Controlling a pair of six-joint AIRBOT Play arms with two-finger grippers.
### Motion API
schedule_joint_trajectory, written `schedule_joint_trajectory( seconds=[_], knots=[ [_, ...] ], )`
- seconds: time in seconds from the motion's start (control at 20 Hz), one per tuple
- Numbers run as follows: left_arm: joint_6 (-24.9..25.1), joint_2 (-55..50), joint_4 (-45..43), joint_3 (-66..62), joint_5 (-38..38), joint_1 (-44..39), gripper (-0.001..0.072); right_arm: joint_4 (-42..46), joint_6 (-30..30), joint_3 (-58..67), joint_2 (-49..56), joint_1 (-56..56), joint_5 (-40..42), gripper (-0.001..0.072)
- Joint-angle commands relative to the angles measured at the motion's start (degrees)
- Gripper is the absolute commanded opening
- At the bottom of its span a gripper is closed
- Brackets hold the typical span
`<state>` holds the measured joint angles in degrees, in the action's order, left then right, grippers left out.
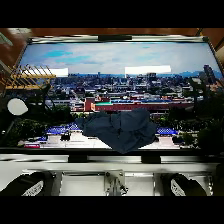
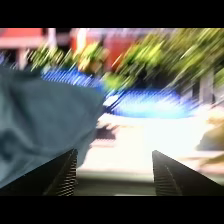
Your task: Fold the shirts.
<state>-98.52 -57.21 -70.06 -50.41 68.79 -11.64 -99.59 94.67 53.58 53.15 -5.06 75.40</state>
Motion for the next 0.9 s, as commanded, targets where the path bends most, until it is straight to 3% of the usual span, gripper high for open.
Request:
schedule_joint_trajectory(
  seconds=[0.0, 0.15, 0.5, 0.55, 0.65, 0.8, 0.85],
  knots=[
    [0.3, -0.1, 5.3, 9.4, -5.6, -1.4, 0.0681, -14.8, 3.9, -9.1, 0.0, -6.2, 2.4, 0.0638],
    [-0.3, -0.5, 12.4, 14.6, -15.0, -2.0, 0.0681, -17.5, 4.6, -14.1, 0.0, -6.2, 1.7, 0.0657],
    [1.9, -7.2, 19.6, 14.9, -25.2, -5.9, 0.0671, -17.8, 4.3, -18.8, 0.0, -6.2, -0.3, 0.0657],
    [1.9, -7.8, 20.0, 14.8, -26.2, -6.7, 0.0634, -17.8, 4.4, -19.9, 0.0, -6.2, -0.8, 0.0657],
    [1.8, -8.7, 20.2, 14.8, -27.3, -8.0, 0.0481, -18.0, 4.3, -21.8, 0.0, -6.2, -2.3, 0.0657],
    [1.9, -8.8, 20.2, 14.7, -27.8, -8.2, 0.0112, -19.1, 3.7, -24.8, 0.0, -6.2, -5.0, 0.0657],
    [2.3, -8.8, 20.2, 14.3, -27.8, -7.9, 0.0043, -19.0, 3.7, -25.9, 0.0, -6.2, -5.4, 0.0657]
  ],
)
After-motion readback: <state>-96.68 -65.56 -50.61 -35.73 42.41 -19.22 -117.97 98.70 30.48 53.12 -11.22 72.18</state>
